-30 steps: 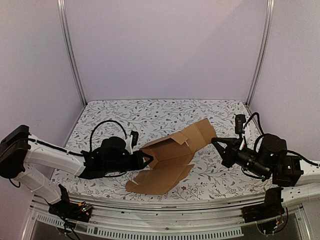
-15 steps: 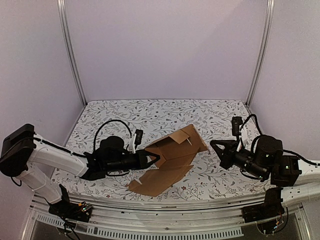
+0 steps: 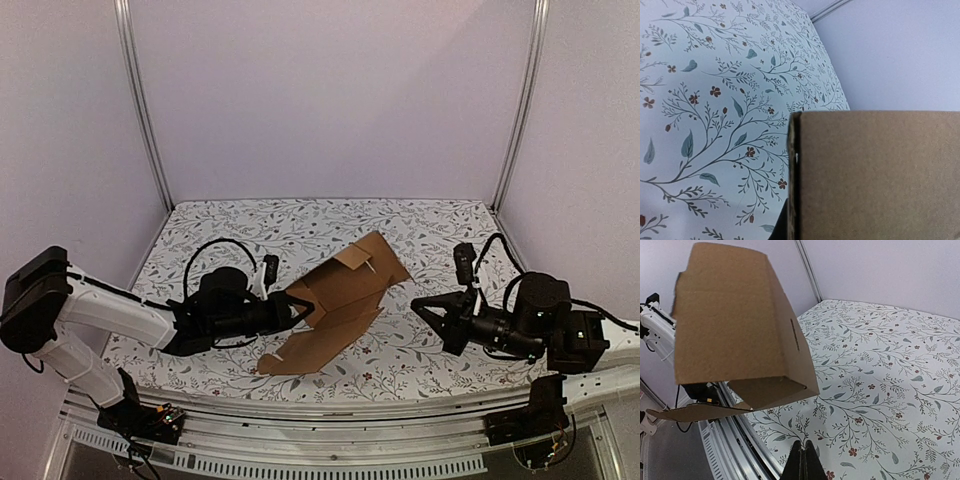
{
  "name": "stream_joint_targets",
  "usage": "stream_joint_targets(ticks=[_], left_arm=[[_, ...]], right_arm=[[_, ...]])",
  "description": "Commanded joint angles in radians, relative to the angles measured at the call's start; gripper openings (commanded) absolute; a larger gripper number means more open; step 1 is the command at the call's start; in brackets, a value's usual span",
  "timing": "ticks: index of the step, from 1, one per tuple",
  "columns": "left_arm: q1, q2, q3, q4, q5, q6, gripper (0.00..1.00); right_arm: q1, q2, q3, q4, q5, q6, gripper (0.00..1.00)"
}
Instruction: Fold the paper box
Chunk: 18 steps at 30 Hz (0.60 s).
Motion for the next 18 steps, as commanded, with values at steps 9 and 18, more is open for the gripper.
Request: stream_joint_targets(ticks=[9,18], left_arm=[[0.023,0.007,0.011,-0.003,-0.006,-0.041,0.00],[0.023,0.009,0.014,-0.001,0.024,-0.029,0.00]], right_arm=[[0.080,0.045,0.045,0.121,-0.012,-0.073,0.00],[0.080,0.169,0.126,0.190,0.025,-0.135,0.00]])
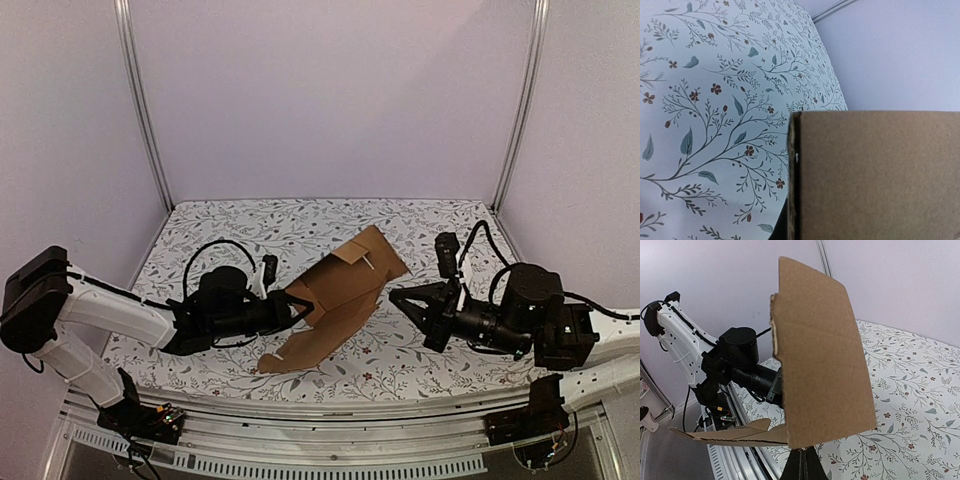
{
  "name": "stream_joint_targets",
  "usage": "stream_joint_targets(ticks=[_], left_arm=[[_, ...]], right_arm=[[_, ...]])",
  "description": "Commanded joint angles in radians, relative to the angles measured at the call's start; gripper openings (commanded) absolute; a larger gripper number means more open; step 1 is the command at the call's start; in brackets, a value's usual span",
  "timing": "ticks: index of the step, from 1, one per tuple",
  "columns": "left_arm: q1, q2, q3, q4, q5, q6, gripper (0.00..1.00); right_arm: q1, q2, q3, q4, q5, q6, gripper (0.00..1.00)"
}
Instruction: Fold the paper box
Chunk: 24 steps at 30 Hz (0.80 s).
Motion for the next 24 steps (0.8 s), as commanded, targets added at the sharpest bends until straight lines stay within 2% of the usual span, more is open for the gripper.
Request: stream_joint_targets(ticks=[1,10,17,24], left_arm=[[0.012,0.006,0.014,-0.001,0.022,0.012,0.00],[0.010,-0.004,0.021,0.002,0.048,0.028,0.00],[0.010,-0.020,0.030,0.004,0.071,0.045,0.00],[0.010,-0.041,0.067,-0.044,0.087,0.079,0.00]], right_arm=[[0.007,0.046,0.050,0.058,0.039,-0.047,0.00],[0.007,0.146,0.100,0.074,0.097,-0.085,0.00],[0.006,0.218,0.095,0.063,0.083,-0.078,0.00],[0.007,0.208,0.043,0.012,0.090,-0.031,0.00]])
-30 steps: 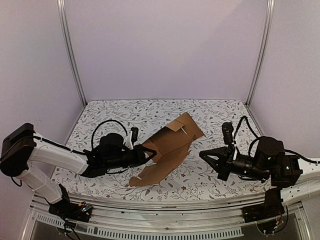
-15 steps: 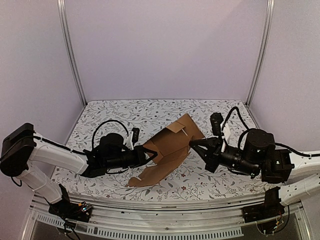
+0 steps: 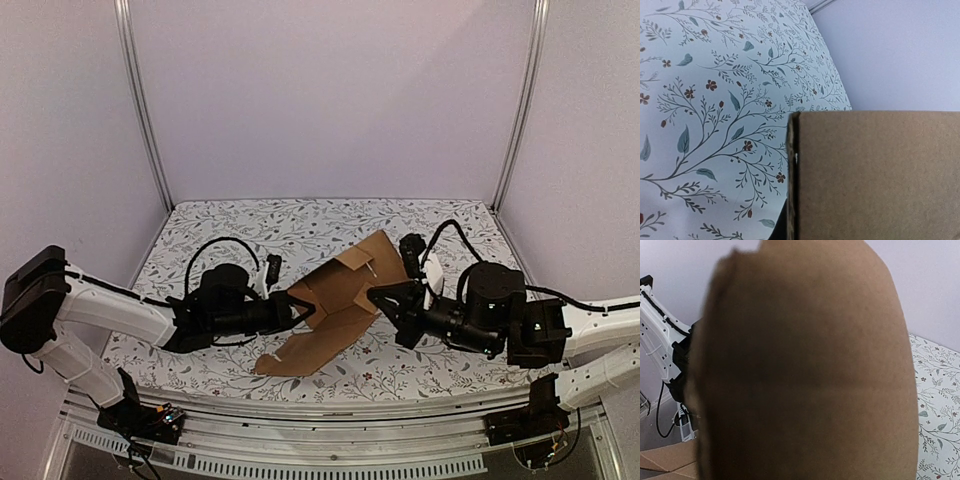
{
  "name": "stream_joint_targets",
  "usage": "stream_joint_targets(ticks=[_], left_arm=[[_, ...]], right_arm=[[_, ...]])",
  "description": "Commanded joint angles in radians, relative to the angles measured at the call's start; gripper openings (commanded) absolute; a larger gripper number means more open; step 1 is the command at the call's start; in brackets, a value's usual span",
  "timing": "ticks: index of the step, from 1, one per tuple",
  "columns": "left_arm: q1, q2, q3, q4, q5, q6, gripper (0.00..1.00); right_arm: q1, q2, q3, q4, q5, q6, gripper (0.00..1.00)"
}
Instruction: Fold the paper box
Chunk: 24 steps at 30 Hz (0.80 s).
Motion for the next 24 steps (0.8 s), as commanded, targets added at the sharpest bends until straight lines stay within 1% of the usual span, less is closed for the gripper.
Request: stream_joint_targets(ticks=[1,8,10,12,19,22,24], left_arm=[[0.008,-0.037,0.055,-0.013,0.039,0.043,0.00],[0.010,-0.027,0.079,-0.058,0.016,0.072,0.00],[0.011,-0.026,0.084,-0.085,-0.002,0.094,0.00],[0.012,-0.028,0.092,-0.111,-0.020,0.117,0.00],[0.029,-0.053,0.120,-0.226,-0.096,0.203,0.00],[0.040,-0.074,0.129,-0.267,-0.140,0.243,0.00],[0.044,-0.088,0.139,-0.293,-0.157,0.280,0.00]], right_arm=[[0.007,-0.012,-0.038,-0.062,0.019,0.033,0.00],[0.006,-0.108,-0.025,-0.113,0.010,0.032,0.00],[0.007,-0.145,-0.009,-0.164,0.010,0.022,0.00],[0.008,-0.184,0.014,-0.251,-0.001,0.002,0.01],[0.008,-0.294,0.103,-0.558,-0.135,-0.038,0.12],[0.006,-0.341,0.126,-0.670,-0.211,-0.041,0.22],[0.007,-0.358,0.145,-0.743,-0.223,-0.042,0.28]])
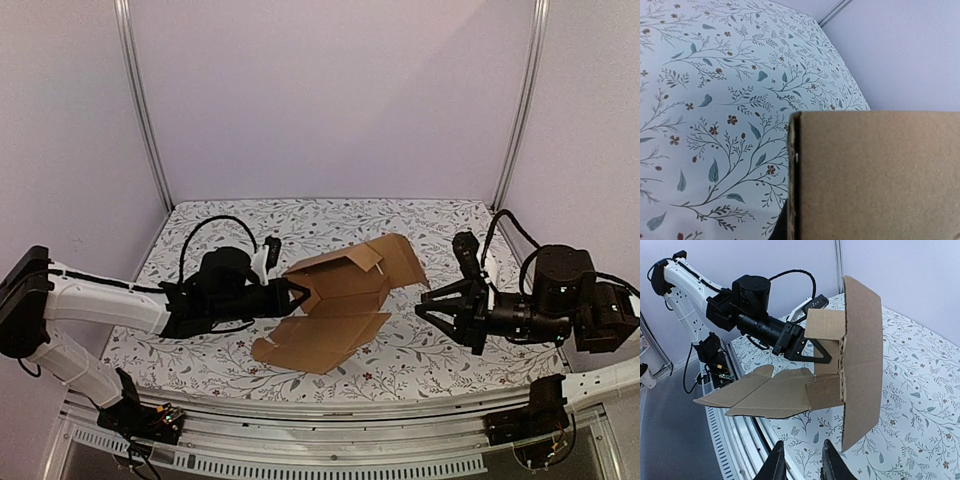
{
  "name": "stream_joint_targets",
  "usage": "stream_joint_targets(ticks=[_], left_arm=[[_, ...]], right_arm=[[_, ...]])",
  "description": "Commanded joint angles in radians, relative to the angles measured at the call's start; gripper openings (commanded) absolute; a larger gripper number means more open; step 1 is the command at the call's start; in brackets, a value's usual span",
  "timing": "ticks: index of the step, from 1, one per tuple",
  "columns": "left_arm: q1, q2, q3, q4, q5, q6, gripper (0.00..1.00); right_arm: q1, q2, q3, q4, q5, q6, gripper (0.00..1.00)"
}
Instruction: Fold the paper box
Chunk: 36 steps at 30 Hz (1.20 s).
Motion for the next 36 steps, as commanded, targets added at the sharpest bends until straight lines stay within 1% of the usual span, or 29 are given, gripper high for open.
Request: stream_joint_targets(ticks=[1,4,7,14,18,23,32,36], left_arm=[[0.024,-0.045,0.038,-0.104,-0.067,0.114,0.00],[0.024,-0.070,0.047,-0.145,-0.090,0.165,0.00],[0.026,-0.098,0.050,-0.183,-0.114,0.206,0.00],[0.026,-0.140,0.050,-0.250,-0.138,0.282,0.00],[0.026,-0.155,0.047,-0.248,-0.091,0.324,0.00],[0.026,-0.162,0.047,-0.254,-0.054,0.358,0.00],[0.026,-0.162,0.048,-0.266,-0.055,0.366,0.00],[0.026,-0.161,0.049,-0.271,-0.055,0.369,0.00]], right_arm=[[0.007,-0.043,0.052,-0.250,-0.076,-0.012,0.30],[0.005,-0.057,0.071,-0.325,-0.031,-0.005,0.37],[0.005,-0.071,0.091,-0.378,-0.005,-0.009,0.42],[0.006,-0.082,0.134,-0.417,0.068,-0.064,0.47],[0.006,-0.051,0.165,-0.408,0.099,-0.120,0.47],[0.006,0.023,0.211,-0.383,0.073,-0.164,0.47],[0.005,0.192,0.243,-0.318,0.003,-0.194,0.45],[0.002,0.237,0.250,-0.286,-0.023,-0.202,0.44]])
